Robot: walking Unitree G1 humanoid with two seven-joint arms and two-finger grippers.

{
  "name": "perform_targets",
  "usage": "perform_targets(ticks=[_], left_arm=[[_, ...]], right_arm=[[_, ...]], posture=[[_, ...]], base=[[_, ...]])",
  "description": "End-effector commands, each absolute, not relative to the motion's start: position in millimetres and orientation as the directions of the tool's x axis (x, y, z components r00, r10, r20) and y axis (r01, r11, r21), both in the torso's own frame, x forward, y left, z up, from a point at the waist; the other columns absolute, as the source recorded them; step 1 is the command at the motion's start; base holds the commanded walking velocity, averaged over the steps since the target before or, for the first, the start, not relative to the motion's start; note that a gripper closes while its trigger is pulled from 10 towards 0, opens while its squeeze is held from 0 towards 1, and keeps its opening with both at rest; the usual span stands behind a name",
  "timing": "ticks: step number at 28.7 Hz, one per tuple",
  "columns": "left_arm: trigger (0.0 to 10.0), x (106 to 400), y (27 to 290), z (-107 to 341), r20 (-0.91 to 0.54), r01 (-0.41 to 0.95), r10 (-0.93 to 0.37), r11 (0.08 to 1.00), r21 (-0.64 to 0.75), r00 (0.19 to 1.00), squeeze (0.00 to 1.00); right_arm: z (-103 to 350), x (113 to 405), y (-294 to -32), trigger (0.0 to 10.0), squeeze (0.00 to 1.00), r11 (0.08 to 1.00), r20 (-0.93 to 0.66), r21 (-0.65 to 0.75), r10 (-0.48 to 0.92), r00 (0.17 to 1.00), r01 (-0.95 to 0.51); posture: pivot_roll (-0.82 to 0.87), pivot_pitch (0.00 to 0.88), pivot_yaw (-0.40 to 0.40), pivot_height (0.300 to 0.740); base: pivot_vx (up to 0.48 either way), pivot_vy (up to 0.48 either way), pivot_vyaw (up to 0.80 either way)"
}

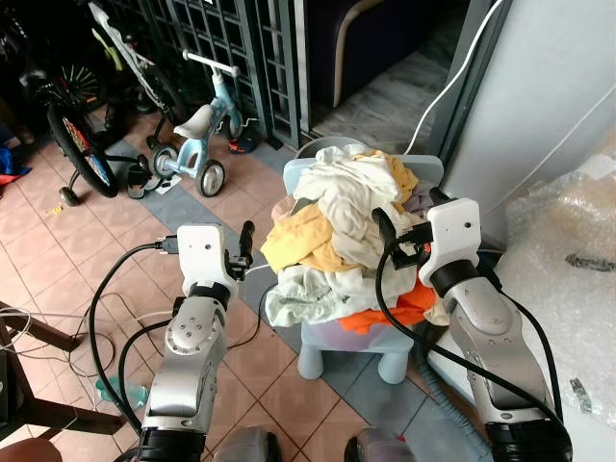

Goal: Clothes washing

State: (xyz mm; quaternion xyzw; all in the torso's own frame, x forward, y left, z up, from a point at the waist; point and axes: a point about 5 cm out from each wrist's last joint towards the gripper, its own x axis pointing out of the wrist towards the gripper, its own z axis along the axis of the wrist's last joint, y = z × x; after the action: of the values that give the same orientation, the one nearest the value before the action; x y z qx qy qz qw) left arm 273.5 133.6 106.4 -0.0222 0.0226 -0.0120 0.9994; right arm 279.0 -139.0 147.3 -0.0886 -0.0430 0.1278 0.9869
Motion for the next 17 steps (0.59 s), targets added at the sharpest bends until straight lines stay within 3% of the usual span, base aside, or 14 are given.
perform_targets(ticks=[1,5,10,17], left_arm=[[10.0,274,138,107,-0.046,0.013,-0.015,0.999,-0.044,0.999,0.0],[10.0,273,139,107,-0.05,0.008,-0.01,0.999,-0.038,0.999,0.0],[10.0,273,136,104,-0.071,0.013,-0.016,0.999,-0.048,0.997,0.0],[10.0,274,133,106,-0.073,0.008,-0.012,0.999,-0.05,0.997,0.0]], right_arm=[[145,279,-130,10.0,0.0,0.944,0.052,-0.182,0.29,0.956,-0.276],[143,278,-125,10.0,0.0,0.936,0.038,-0.177,0.316,0.948,-0.305],[131,285,-119,10.0,0.0,0.912,-0.041,-0.259,0.319,0.947,-0.318],[104,302,-84,10.0,0.0,0.868,-0.193,-0.234,0.4,0.896,-0.438]], posture=[[-0.04,0.125,0.046,0.74],[-0.04,0.123,0.047,0.74],[-0.04,0.119,0.051,0.74],[-0.02,0.126,0.05,0.74]], base=[[0.334,0.0,0.0],[0.291,0.0,0.0],[0.0,0.0,0.0],[0.0,0.0,0.0]])
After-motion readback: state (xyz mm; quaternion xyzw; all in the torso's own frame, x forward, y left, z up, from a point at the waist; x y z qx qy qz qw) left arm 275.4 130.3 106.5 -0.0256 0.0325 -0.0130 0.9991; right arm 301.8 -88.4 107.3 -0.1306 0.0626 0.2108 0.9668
